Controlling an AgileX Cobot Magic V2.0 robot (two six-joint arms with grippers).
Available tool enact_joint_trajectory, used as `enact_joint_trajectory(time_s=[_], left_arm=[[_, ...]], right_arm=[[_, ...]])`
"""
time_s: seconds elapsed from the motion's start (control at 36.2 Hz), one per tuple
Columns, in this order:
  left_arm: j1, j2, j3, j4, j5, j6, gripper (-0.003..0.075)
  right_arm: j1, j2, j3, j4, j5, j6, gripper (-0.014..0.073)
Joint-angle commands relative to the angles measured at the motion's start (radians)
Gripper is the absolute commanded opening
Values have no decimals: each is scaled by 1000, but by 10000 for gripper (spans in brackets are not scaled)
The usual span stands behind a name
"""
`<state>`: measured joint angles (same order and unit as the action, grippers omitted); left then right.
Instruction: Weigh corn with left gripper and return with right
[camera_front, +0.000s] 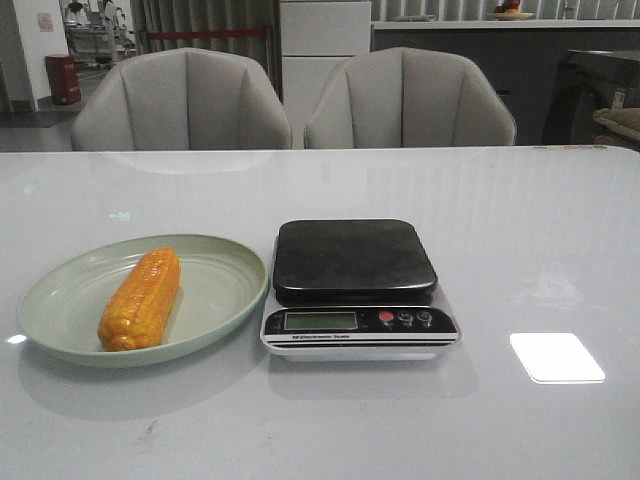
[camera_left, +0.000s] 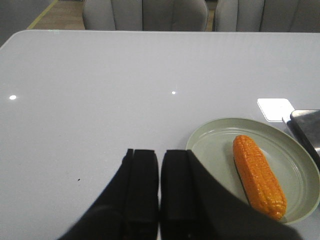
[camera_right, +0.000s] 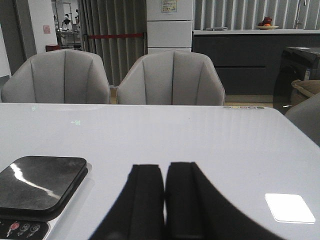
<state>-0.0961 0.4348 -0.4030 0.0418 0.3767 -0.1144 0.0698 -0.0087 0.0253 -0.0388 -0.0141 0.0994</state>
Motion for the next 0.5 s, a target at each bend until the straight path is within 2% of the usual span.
enact_joint_trajectory(time_s=[0.0,0.14,0.19,0.28,0.47], left_arm=[[1,40,-48,-21,-86,-7,166],[-6,87,-99,-42,-42,-7,360],[-27,113,-124,-42,-16,-5,479],[-66,178,-178,-34,36,-3,618],[-193,366,-286,-42,65,-3,637]], right_arm=[[-2,-19,11,1,-85,-5,182],[-2,-19,11,1,-85,-5,182],[-2,-19,11,1,-85,-5,182],[-2,-19,11,1,-85,-5,182],[-2,-19,11,1,-85,-5,182]])
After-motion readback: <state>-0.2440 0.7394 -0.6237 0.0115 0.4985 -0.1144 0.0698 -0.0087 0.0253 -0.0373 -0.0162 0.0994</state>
